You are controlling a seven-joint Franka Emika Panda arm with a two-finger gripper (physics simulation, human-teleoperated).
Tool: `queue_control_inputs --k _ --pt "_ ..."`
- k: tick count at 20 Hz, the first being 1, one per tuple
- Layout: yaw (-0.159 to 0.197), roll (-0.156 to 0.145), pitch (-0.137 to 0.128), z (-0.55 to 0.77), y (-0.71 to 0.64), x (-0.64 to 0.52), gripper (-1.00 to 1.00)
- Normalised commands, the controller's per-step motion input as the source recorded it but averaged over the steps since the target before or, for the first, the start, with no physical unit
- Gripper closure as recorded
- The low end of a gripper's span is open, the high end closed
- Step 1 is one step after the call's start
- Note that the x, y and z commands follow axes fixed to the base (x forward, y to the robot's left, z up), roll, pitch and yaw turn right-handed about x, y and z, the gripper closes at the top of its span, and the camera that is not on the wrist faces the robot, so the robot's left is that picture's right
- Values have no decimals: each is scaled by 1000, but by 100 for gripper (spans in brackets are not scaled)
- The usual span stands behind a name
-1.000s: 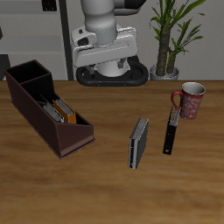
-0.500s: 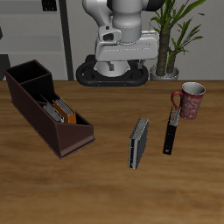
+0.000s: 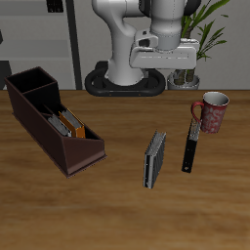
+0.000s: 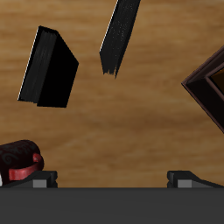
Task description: Place the right striped book into the right desk caddy's left compartment and place the orange book into the right desk caddy's left compartment and place the red mug into the right desk caddy's right compartment
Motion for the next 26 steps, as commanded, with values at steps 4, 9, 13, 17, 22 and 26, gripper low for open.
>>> queue_control_inputs --k 4,9,13,17,22,26 --pt "-56 25 26 -136 345 -158 -100" --pt "-65 14 -1 -84 281 -228 -100" --pt "-32 18 24 -187 313 -257 -100" --pt "-7 -9 3 -168 285 -198 -100" --pt "27 21 20 -135 296 -69 -100" --pt "-58 4 27 0 163 -84 -100"
